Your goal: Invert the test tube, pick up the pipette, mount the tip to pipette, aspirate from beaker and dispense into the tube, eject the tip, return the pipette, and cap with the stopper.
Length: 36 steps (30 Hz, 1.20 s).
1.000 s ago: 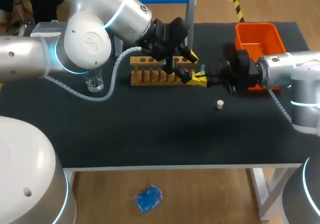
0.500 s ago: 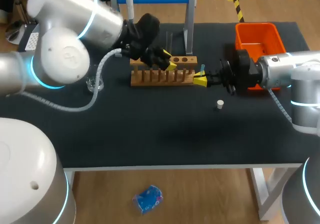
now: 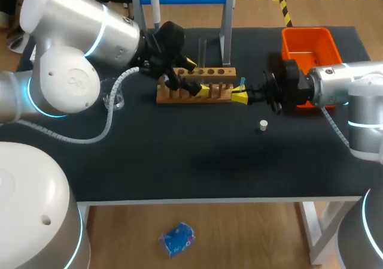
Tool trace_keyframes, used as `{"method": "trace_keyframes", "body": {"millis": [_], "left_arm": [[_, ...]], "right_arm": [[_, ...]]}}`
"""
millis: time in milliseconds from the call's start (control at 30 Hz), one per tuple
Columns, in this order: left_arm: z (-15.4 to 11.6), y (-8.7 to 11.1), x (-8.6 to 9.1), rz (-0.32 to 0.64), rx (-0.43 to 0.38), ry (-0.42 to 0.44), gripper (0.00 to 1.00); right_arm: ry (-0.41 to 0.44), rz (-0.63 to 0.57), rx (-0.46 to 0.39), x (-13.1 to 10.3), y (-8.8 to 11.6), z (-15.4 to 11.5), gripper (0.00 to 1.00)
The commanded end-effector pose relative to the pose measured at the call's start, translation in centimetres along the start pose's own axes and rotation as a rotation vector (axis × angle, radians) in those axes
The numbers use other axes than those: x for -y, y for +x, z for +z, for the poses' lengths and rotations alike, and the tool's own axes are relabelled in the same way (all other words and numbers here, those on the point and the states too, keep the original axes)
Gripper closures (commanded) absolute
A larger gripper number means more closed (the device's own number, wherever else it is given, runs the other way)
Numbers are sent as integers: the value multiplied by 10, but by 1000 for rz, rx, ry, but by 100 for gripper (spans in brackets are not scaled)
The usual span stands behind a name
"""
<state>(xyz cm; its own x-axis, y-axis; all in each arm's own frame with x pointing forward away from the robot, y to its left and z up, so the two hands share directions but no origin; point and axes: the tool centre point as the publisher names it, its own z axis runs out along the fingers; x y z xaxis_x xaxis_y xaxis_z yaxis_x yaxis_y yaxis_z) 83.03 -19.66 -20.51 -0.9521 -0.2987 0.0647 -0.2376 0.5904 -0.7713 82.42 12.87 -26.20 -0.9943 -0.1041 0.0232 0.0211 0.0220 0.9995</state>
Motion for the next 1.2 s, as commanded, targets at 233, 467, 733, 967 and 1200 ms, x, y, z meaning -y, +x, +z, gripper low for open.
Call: {"method": "trace_keyframes", "body": {"millis": [233,467,733,967,1200], "left_arm": [[-8,-19,-5,-75,86,34,0],[-34,-62,-18,-223,349,94,0],[-52,-93,-23,-300,550,101,0],[-52,-93,-23,-300,550,101,0],[-52,-93,-23,-300,550,101,0]], "right_arm": [[0,-1,-1,0,0,-1,100],[0,-1,-1,0,0,-1,100],[0,-1,-1,0,0,-1,100],[0,-1,-1,0,0,-1,100],[0,-1,-1,0,0,-1,100]]}}
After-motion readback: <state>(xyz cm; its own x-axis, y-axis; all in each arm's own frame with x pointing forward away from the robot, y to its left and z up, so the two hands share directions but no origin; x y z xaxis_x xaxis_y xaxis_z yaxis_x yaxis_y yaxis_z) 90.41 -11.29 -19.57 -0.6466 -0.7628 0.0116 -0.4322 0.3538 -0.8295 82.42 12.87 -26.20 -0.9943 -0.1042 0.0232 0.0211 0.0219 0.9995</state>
